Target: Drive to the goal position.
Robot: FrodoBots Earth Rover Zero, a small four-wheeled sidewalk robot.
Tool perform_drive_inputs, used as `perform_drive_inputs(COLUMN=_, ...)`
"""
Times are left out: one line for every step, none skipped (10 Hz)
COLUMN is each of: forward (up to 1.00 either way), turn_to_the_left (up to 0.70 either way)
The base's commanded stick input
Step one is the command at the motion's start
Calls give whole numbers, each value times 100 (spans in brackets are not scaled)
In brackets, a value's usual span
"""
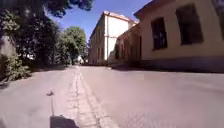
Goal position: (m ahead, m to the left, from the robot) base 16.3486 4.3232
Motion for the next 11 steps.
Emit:
perform_drive_inputs(forward=70, turn_to_the_left=0)
perform_drive_inputs(forward=70, turn_to_the_left=0)
perform_drive_inputs(forward=70, turn_to_the_left=0)
perform_drive_inputs(forward=70, turn_to_the_left=0)
perform_drive_inputs(forward=70, turn_to_the_left=0)
perform_drive_inputs(forward=70, turn_to_the_left=0)
perform_drive_inputs(forward=70, turn_to_the_left=0)
perform_drive_inputs(forward=70, turn_to_the_left=0)
perform_drive_inputs(forward=70, turn_to_the_left=0)
perform_drive_inputs(forward=70, turn_to_the_left=0)
perform_drive_inputs(forward=70, turn_to_the_left=0)
